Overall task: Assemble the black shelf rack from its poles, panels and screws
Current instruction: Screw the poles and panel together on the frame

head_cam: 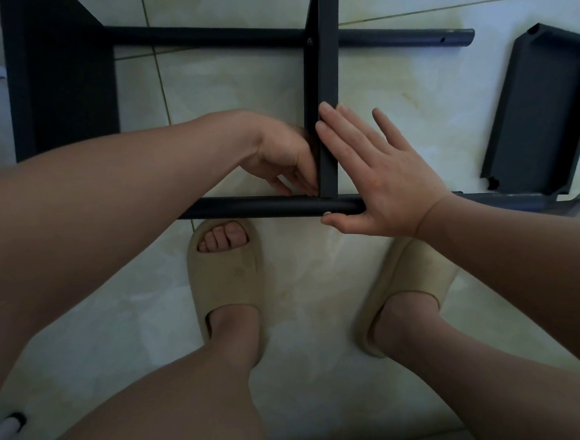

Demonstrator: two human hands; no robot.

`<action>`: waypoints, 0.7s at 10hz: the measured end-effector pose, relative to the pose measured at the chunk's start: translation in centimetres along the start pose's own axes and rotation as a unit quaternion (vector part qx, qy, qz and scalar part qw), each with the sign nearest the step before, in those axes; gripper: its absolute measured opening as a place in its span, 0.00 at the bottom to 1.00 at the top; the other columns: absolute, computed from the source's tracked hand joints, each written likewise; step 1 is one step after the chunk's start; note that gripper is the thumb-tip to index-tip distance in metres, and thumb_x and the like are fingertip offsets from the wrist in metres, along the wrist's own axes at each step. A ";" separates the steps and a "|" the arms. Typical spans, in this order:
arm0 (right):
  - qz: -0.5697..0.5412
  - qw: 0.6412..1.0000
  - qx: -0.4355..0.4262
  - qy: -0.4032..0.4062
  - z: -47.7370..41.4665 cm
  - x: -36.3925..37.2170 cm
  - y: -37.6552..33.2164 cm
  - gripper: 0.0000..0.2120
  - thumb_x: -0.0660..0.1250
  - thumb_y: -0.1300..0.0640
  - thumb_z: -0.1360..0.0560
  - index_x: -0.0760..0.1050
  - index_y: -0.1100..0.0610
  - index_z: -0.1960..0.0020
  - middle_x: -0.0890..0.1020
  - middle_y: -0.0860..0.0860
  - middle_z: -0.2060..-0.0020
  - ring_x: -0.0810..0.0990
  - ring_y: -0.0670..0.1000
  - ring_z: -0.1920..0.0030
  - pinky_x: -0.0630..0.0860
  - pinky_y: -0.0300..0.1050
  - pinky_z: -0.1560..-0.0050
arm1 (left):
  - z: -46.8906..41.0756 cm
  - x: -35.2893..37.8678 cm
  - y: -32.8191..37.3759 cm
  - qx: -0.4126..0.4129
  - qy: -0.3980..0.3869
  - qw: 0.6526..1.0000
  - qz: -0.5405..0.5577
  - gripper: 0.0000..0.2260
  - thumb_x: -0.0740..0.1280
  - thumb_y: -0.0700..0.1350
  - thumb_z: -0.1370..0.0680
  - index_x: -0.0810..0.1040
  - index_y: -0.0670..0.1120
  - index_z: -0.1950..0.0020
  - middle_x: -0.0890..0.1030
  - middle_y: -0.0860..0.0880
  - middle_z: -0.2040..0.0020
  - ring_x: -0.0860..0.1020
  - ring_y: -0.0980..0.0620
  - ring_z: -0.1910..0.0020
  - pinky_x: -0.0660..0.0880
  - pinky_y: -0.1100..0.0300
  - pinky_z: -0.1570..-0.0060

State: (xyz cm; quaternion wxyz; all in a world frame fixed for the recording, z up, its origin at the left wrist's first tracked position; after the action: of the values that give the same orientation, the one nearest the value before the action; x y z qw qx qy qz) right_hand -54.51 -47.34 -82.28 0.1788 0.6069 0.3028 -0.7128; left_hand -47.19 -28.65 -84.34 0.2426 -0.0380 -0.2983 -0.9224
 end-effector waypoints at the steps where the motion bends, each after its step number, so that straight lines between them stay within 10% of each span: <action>1: -0.001 1.000 0.001 -0.003 0.0 0.0 0.0 0.49 0.58 0.29 0.25 0.52 0.62 0.18 0.53 0.58 0.18 0.52 0.57 0.18 0.53 0.64 0.21 | 0.0 0.1 -0.2 0.019 0.007 1.000 0.004 0.15 0.68 0.33 0.23 0.79 0.40 0.37 0.83 0.42 0.39 0.82 0.47 0.41 0.71 0.42 0.30; 4: 0.000 1.000 0.003 -0.003 0.0 0.0 0.0 0.49 0.59 0.29 0.25 0.52 0.62 0.18 0.53 0.58 0.18 0.52 0.57 0.18 0.54 0.65 0.21 | 0.1 0.7 -1.0 0.081 0.011 0.995 0.051 0.12 0.67 0.30 0.25 0.79 0.39 0.43 0.83 0.47 0.51 0.82 0.48 0.46 0.71 0.41 0.31; 7: -0.004 1.000 0.003 -0.007 0.0 -0.1 0.0 0.49 0.60 0.30 0.25 0.52 0.62 0.18 0.53 0.58 0.18 0.52 0.57 0.18 0.54 0.66 0.22 | 0.3 0.1 -0.1 -0.010 -0.001 1.000 -0.003 0.13 0.67 0.41 0.20 0.80 0.43 0.37 0.85 0.46 0.43 0.82 0.50 0.41 0.73 0.49 0.32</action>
State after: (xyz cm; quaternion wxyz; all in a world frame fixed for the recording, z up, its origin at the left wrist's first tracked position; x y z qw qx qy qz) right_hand -54.49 -47.31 -82.13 0.1766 0.6014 0.3017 -0.7184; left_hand -47.37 -28.48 -84.14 0.2389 -0.0408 -0.2892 -0.9261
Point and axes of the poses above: each hand's wrist, its own z-axis away from the middle knuckle, its own x-axis out of the palm, y = z × x, the point moved 1 cm from there along -z, towards the middle knuckle
